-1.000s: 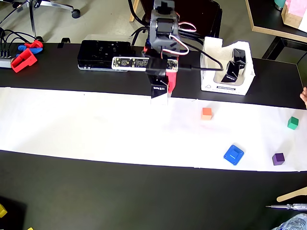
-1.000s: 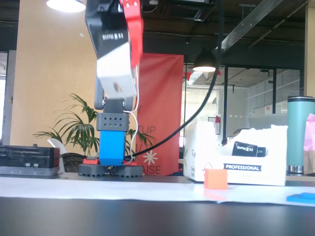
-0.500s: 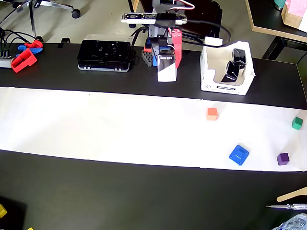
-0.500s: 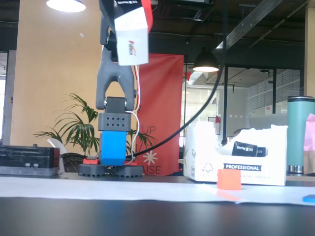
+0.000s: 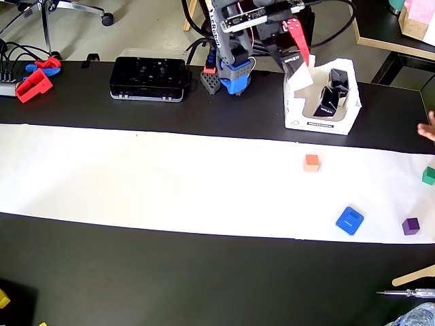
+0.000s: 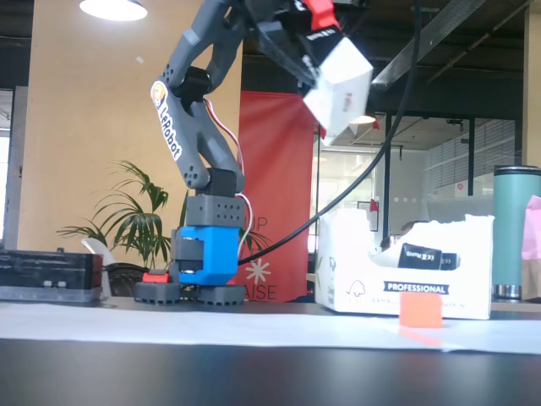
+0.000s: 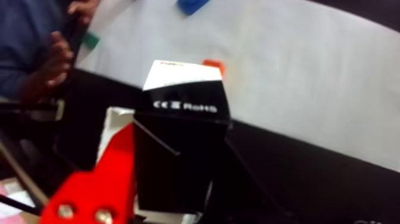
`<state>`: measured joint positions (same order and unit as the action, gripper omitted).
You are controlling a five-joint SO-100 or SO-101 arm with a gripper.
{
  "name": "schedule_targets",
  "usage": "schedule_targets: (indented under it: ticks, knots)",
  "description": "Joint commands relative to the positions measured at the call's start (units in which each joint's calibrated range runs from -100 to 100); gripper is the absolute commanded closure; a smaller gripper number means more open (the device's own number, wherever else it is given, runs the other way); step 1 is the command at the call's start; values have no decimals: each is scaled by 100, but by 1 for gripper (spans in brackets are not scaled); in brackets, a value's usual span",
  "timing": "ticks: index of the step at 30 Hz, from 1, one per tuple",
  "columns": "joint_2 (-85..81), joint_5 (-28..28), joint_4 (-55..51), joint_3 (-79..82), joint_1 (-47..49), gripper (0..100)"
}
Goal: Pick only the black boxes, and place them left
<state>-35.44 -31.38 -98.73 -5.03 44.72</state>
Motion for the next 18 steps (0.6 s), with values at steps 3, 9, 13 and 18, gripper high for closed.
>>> schedule_targets:
  ticks: [3, 9, 13, 18]
  knots:
    - [-253, 475, -7, 592, 1908, 90]
    - [-229, 796, 350, 1895, 2783, 90]
    - [-214, 1027, 573, 2400, 3242, 90]
    - [-206, 1222, 978, 2799, 3649, 90]
